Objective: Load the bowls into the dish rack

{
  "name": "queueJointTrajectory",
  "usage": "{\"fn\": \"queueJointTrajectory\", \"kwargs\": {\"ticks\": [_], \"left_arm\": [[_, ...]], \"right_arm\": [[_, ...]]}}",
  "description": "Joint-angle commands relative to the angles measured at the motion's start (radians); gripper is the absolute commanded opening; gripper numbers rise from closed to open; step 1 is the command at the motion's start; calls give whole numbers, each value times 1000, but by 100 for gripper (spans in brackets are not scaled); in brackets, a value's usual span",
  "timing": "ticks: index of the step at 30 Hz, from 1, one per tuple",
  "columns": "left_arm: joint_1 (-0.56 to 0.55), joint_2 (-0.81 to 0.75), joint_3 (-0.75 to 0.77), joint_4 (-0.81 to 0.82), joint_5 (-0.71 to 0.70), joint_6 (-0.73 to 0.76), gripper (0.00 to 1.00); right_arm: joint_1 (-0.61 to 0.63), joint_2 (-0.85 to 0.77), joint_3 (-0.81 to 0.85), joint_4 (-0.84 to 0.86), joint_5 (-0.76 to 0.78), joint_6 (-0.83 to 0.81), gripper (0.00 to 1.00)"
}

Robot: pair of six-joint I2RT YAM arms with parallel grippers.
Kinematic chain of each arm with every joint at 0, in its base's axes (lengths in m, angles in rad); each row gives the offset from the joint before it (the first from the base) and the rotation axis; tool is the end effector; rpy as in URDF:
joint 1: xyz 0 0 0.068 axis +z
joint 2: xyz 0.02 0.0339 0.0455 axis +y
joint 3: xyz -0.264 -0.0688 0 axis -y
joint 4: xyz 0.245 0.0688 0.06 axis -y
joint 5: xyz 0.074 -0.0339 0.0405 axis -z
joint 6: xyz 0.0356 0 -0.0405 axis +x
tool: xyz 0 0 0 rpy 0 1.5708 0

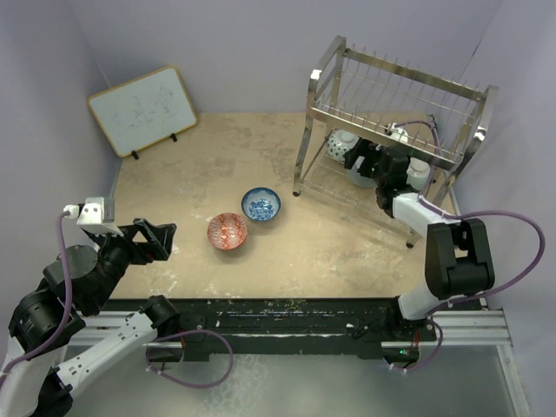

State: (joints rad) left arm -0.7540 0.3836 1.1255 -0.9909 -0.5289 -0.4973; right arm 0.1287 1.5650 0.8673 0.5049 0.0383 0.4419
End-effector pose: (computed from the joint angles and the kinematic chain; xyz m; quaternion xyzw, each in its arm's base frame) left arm 0.0245 0.0016 0.3963 -0.0616 0.7763 -0.1797 0.6011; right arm 0.3496 0.0439 0.2451 0.1324 0.7604 0.1647 0.6141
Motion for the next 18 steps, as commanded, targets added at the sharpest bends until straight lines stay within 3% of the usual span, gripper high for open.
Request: {"fn": "queueJointTrajectory", "kwargs": {"ticks": [1,10,18], "left_arm": [[-3,7,-8,17,-6,-6,99],[-4,-7,-15,12,-2,-15,99],[-4,-26,-7,-4,-11,-23,99]], "right_arm": [[-1,-67,-3,59,-127,-40,90],[-1,2,1,59,-185,-6,91],[-2,81,56,16,-129,3,91]]}}
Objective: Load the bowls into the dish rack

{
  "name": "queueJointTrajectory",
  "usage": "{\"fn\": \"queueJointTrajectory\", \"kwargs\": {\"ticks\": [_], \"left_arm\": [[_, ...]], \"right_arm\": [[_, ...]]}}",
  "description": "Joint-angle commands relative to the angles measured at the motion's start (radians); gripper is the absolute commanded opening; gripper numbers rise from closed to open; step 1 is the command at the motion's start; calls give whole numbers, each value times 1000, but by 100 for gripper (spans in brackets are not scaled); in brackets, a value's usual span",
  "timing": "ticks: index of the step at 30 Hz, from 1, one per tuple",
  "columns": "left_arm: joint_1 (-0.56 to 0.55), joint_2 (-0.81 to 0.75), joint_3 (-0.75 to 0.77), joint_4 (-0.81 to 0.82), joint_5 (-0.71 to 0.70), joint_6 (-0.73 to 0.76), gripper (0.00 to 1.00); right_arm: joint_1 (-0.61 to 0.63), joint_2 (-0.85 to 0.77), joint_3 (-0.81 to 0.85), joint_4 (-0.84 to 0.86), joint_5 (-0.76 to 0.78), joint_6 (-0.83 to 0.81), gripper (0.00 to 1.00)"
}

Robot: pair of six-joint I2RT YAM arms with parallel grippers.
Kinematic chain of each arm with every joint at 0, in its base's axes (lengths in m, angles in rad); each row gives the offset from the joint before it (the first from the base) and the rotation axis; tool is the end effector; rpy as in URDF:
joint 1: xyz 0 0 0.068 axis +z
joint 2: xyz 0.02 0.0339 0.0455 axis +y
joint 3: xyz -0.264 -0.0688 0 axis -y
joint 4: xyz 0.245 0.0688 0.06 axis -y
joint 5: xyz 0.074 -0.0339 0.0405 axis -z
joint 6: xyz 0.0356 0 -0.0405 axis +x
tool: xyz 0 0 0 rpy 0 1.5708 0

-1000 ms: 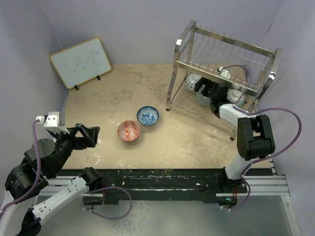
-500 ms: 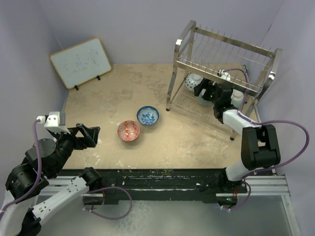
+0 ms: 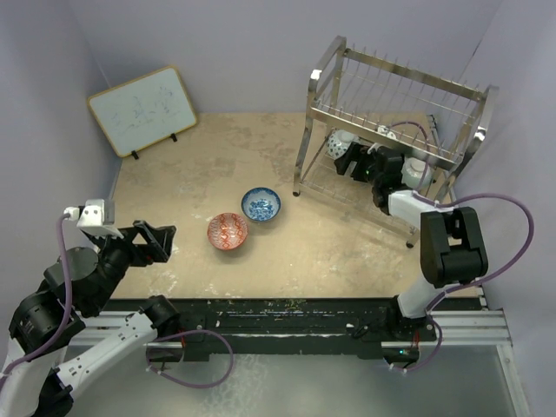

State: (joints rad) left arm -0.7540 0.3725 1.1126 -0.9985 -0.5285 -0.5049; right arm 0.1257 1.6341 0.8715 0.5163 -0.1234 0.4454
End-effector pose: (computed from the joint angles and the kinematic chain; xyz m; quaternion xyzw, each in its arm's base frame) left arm 0.0238 0.0023 0.3923 -0.0631 0.7787 -0.1794 0.5979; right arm 0.3579 0.0496 0.2245 0.0879 0.7831 0.2195 0.5752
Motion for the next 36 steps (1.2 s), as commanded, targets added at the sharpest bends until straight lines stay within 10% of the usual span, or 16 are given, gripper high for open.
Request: {"fn": "queueJointTrajectory", "kwargs": {"ticks": [1,23,36], "left_arm": [[-4,-16,7,2,-11,-15,99],[-4,9,12,11,-27,-4,99],[-4,19,0,24,-13,-6,99]], "right_arm": [[0,17,54,2,51,0,91],[-21,160,274,9,137,-131,93],[-20,-40,42,-22,22,-36,93]]}}
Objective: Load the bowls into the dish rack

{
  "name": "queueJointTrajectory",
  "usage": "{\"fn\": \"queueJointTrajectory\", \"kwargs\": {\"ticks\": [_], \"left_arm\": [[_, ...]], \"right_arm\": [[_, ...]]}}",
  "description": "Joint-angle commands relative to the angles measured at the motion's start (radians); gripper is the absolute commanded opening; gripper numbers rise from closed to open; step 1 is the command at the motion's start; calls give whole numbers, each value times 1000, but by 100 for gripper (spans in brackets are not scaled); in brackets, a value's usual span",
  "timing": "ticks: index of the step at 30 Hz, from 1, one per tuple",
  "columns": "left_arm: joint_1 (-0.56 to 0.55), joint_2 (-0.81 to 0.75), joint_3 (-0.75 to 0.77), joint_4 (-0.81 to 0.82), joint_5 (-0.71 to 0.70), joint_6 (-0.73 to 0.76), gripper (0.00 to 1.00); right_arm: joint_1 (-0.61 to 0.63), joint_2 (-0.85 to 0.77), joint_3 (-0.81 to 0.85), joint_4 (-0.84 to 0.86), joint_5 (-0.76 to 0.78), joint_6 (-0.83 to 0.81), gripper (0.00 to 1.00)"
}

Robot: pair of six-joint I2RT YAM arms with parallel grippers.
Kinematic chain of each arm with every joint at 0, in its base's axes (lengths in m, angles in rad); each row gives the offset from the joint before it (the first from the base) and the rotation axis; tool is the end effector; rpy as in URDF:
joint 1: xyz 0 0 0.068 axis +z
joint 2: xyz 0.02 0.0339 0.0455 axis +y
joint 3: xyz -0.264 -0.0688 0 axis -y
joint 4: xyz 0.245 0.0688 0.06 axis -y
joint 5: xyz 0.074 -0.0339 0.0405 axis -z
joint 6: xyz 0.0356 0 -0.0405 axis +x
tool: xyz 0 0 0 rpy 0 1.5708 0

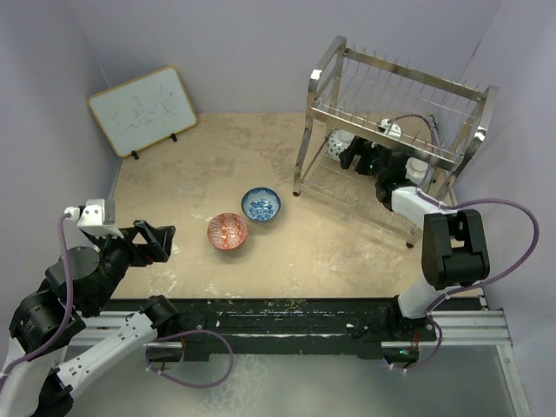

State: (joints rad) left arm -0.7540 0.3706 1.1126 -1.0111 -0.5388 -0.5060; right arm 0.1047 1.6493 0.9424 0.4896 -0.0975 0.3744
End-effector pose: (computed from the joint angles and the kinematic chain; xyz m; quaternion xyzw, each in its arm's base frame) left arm 0.0233 0.0032 0.3911 -0.0652 0.7809 -0.1730 0.5966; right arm 0.3704 0.0424 0.2396 0.0744 0.7757 0.1853 0.5986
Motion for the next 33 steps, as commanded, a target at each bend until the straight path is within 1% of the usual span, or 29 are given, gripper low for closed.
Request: {"fn": "queueJointTrajectory", "kwargs": {"ticks": [1,4,9,17,22,25,27,29,33], "left_arm": [[-3,21,0,39,-1,-5,99],[-4,21,-3,45,4,-3,99],[-4,17,-6,42,4,-6,99],[-4,12,-10,37,1,-11,99],[-4,7,-8,31,-4,-11,99],[-4,4,-8,29,-7,-14,99],[-4,4,-9,28,-10,-15,99],[-4,4,-9,30,-10,-17,99],[-4,13,-10,31,-7,-16,99]], "right_arm": [[1,-55,-33,-10,15,44,93],[1,-57,-40,-41,64,45,93],[1,-39,10,-147,242,66,94],[0,41,56,-133,300,46,95],[0,93,127,-108,330,7,96],[0,86,143,-145,310,13,96],[0,53,119,-149,302,25,96],[1,11,85,-141,268,42,97],[18,-69,30,-183,194,64,98]]}}
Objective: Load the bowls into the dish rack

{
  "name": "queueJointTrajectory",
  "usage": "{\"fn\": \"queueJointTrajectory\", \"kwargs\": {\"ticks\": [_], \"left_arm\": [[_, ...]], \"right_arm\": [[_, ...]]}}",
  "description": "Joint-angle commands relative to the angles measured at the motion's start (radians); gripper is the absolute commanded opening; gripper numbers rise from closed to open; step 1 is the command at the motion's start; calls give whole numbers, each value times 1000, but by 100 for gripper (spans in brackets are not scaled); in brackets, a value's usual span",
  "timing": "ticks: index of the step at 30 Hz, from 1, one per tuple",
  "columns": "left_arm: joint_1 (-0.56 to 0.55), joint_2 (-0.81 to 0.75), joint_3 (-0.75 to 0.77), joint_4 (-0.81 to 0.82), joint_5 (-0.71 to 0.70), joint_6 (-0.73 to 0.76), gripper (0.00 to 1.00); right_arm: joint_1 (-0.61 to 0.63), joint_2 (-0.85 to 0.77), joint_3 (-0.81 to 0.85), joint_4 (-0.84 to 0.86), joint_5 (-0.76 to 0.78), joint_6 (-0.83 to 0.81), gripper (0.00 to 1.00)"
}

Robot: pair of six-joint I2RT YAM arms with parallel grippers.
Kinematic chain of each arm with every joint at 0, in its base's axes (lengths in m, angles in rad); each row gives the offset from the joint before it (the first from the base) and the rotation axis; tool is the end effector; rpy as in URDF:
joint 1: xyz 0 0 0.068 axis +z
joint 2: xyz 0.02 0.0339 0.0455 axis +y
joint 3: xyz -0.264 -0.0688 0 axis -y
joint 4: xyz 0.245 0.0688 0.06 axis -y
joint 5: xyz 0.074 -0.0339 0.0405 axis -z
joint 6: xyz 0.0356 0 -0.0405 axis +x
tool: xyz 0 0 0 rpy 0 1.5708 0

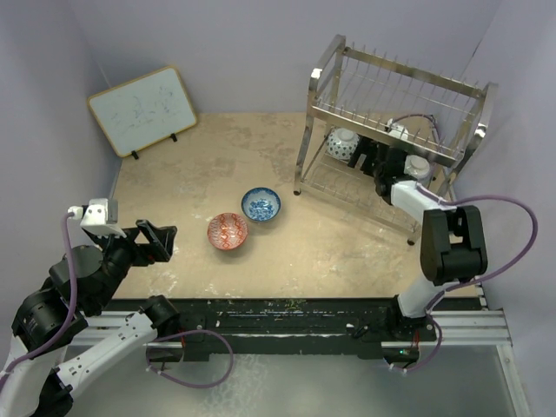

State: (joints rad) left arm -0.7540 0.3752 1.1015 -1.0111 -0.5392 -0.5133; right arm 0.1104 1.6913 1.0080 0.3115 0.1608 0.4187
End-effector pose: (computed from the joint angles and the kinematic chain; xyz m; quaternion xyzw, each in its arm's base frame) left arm 0.0257 0.0010 0.3884 -0.0659 0.7850 -0.1704 0.5920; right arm 0.3796 0.0363 0.2278 0.1711 0.8062 0.0831 0.5602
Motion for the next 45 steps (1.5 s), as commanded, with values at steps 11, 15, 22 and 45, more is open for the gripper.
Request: {"fn": "queueJointTrajectory", "kwargs": {"ticks": [11,15,22,45], "left_arm": [[-4,11,-11,41,-1,-25,99],[-4,14,-9,45,7,-27,99],[-4,6,-11,43,11,-30,99],[-3,-1,94,5,-65,-1,99]], "right_arm": [[186,-280,-229,-22,-180,88,99],[216,-328,-315,24,-270,129,99],[313,-486,-381,-5,-378,92,99],[928,-187,7,-129,-81,-31,97]]}}
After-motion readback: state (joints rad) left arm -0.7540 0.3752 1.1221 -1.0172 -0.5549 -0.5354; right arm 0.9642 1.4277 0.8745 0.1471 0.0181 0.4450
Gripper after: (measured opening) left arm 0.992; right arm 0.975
